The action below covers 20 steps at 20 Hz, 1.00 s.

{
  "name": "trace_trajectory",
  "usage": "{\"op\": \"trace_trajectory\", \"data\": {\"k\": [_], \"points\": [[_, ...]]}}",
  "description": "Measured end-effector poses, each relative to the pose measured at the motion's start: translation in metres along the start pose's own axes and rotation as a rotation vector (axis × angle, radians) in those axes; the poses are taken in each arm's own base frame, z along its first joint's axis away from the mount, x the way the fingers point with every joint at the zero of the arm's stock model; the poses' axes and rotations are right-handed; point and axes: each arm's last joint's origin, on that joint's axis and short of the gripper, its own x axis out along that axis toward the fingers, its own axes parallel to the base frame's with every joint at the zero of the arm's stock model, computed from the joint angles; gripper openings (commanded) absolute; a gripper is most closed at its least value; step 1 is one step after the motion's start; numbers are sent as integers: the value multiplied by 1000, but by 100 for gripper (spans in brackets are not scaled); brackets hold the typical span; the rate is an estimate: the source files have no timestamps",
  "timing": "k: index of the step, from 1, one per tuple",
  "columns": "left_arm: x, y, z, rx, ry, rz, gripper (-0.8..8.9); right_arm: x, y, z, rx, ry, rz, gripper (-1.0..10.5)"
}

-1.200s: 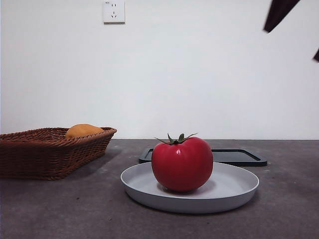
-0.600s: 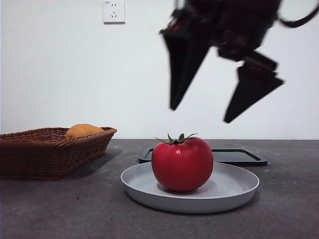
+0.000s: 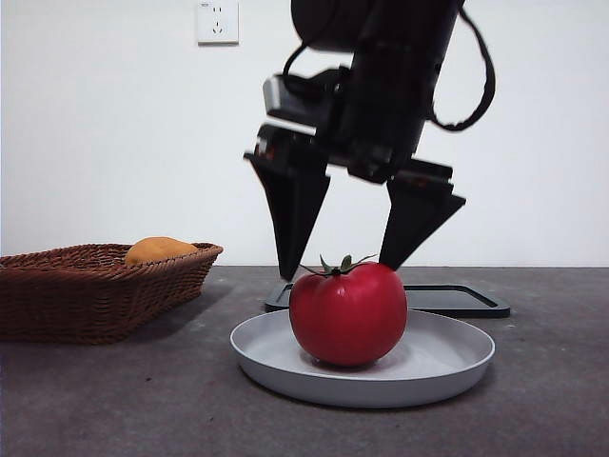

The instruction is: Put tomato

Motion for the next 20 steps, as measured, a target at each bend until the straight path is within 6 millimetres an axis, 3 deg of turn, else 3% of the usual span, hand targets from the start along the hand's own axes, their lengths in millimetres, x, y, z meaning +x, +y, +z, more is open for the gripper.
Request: {"op": "trace_trajectory", "data": {"k": [6, 14, 20], "points": [[0, 0, 0, 0, 0, 0, 598, 19, -1, -1, -4, 52, -9, 845], [0, 0, 0, 0, 0, 0, 598, 22, -2, -2, -2, 72, -13, 386], [0, 0, 2, -4, -21, -4, 598, 20, -5, -1, -2, 63, -86, 372]]}}
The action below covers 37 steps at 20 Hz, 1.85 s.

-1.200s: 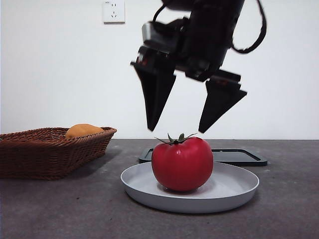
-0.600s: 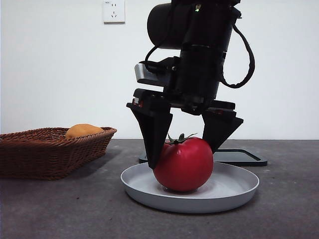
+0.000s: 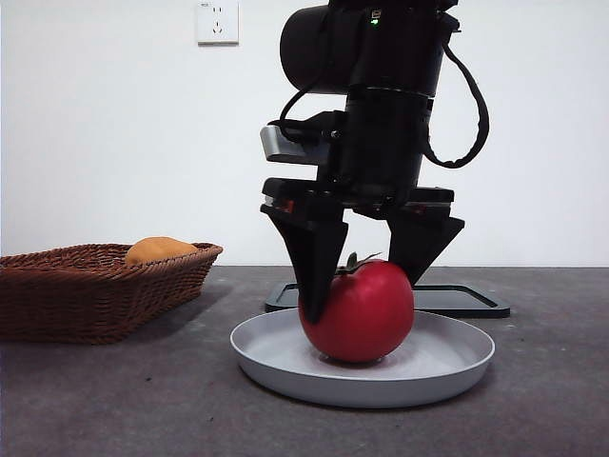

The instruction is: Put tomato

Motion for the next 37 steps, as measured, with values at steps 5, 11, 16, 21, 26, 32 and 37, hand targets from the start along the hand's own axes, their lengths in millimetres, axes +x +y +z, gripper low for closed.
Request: {"op": "trace_trajectory", "data": {"k": [5, 11, 16, 21, 26, 32, 37], "points": [[0, 0, 0, 0, -3, 0, 598, -26, -17, 24, 45, -75, -11, 372], [0, 0, 1, -1, -9, -2, 598, -57, -64, 63, 151, -241, -43, 373], [0, 0, 3, -5, -26, -5, 598, -25, -120, 105, 257, -218, -78, 373], [0, -1, 3, -6, -31, -6, 598, 19, -150, 124, 305, -186, -50, 373], [0, -1, 3, -6, -31, -6, 598, 24, -154, 127, 315, -207, -34, 373], [0, -1, 3, -6, -30, -6, 598, 28, -153, 123, 320, -159, -10, 498], [0, -1, 3, -6, -29, -5, 598, 21, -153, 126, 342, -162, -8, 561]]}}
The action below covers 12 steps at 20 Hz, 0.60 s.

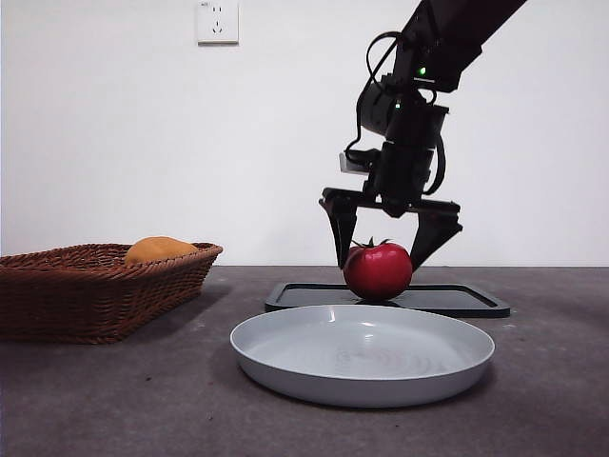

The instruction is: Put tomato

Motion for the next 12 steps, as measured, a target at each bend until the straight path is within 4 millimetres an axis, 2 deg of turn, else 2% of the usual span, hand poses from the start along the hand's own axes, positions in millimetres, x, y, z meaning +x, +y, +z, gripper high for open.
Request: {"op": "trace_trajectory", "data": {"k": [3, 6, 8, 10, 12], "points": [[0, 0, 0, 0, 2, 0, 598, -32, 5, 12, 1, 11, -2, 577], [0, 0, 0, 0, 2, 0, 598, -65, 4, 4, 5, 95, -79, 577], [0, 0, 0, 0, 2, 0, 598, -102, 3, -2, 2, 78, -162, 577], [0, 0, 0, 4, 2, 0, 598, -151, 2, -12, 5, 26, -209, 577], [0, 0, 0, 12, 2, 0, 598, -177, 0, -30, 4, 14, -241, 577]]}}
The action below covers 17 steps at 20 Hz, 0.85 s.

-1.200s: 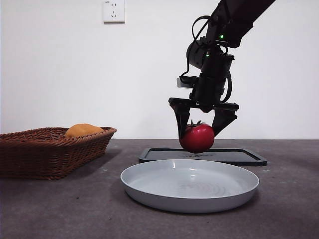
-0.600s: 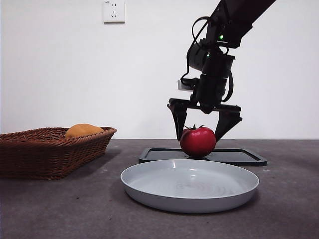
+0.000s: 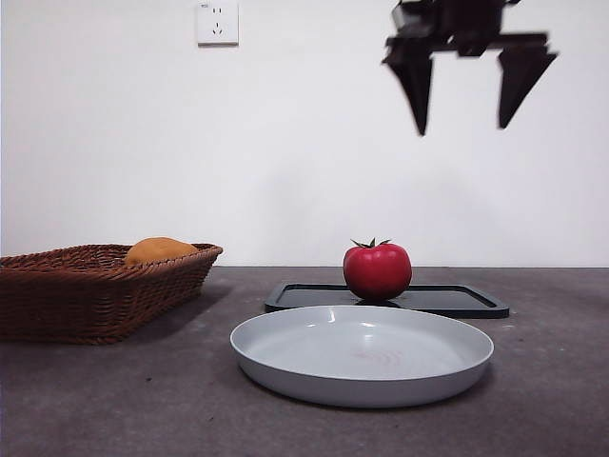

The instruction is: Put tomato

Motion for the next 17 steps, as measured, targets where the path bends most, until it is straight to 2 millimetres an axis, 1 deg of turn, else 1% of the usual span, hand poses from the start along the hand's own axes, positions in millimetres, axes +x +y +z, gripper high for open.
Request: {"op": "trace_trajectory", "data": {"k": [3, 5, 7, 8, 10, 13, 15, 17], "points": [[0, 0, 0, 2, 0, 0, 598, -11, -2, -40, -17, 2, 4, 577], [0, 0, 0, 4, 0, 0, 598, -21, -2, -74, -34, -35, 23, 577], [0, 0, 0, 4, 0, 0, 598, -35, -4, -112, -52, -91, 69, 577], [0, 0, 0, 4, 3, 1, 598, -44, -5, -133, -63, -136, 94, 577], [0, 0, -2, 8, 18, 3, 598, -57, -6, -167, -82, -224, 141, 577], [0, 1, -4, 12, 37, 6, 598, -67, -8, -216, -88, -320, 229, 577], [0, 1, -4, 11, 36, 6, 598, -70, -12, -248, -76, -359, 287, 577], [0, 1, -4, 11, 36, 6, 597, -69, -19, -273, -45, -393, 340, 577]]}}
